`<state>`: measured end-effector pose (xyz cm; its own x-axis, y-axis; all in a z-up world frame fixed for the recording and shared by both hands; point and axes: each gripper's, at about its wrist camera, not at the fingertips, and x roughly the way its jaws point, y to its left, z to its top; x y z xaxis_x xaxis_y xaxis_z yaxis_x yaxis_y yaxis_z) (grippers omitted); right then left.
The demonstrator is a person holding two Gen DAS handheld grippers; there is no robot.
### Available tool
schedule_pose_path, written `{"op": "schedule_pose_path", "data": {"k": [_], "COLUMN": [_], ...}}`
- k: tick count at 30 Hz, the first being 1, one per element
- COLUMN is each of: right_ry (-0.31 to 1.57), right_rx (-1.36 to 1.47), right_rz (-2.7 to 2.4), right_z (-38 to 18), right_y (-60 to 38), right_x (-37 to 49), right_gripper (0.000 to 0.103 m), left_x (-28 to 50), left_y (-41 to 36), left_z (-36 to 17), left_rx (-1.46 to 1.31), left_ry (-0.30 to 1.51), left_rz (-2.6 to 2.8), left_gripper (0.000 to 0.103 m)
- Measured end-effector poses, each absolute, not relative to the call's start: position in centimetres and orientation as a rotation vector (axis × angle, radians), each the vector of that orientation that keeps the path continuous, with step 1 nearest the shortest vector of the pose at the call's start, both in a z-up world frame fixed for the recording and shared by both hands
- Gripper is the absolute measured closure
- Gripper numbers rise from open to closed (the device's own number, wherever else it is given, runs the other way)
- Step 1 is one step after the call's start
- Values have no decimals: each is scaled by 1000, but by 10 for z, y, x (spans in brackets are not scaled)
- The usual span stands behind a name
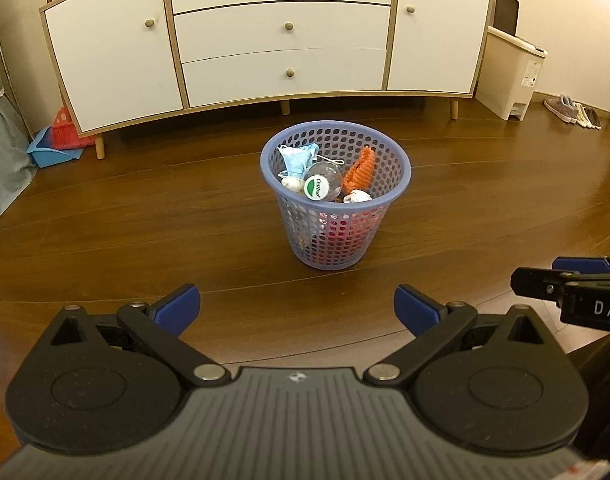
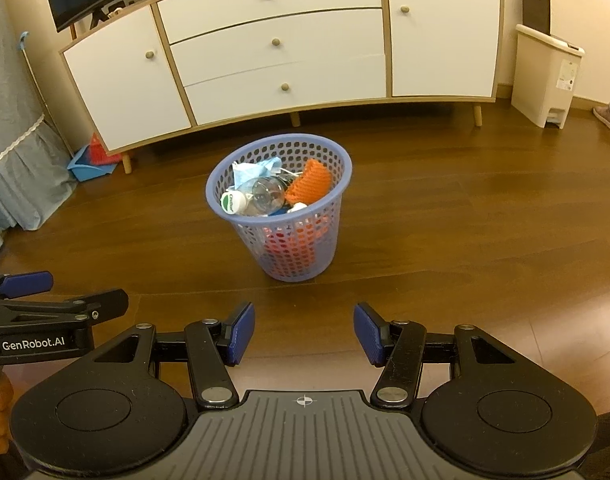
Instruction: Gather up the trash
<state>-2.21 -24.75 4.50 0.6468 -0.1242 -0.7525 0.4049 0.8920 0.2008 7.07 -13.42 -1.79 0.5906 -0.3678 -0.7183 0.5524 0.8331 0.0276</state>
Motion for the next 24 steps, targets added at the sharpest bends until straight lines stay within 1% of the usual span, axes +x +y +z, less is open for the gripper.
{"op": "schedule_pose_path", "data": {"k": [24], "right_ry": [828], "right_rx": [382], "right_rz": [-312], "right_z": [43], "right_y": [-249], "right_x": [-29], "right_gripper": [51], "left_x": [66], "left_y": [-136], "left_z": [-23], "left_rx": [264], "left_ry": [780], "left_rz": [-544], "left_gripper": [1]}}
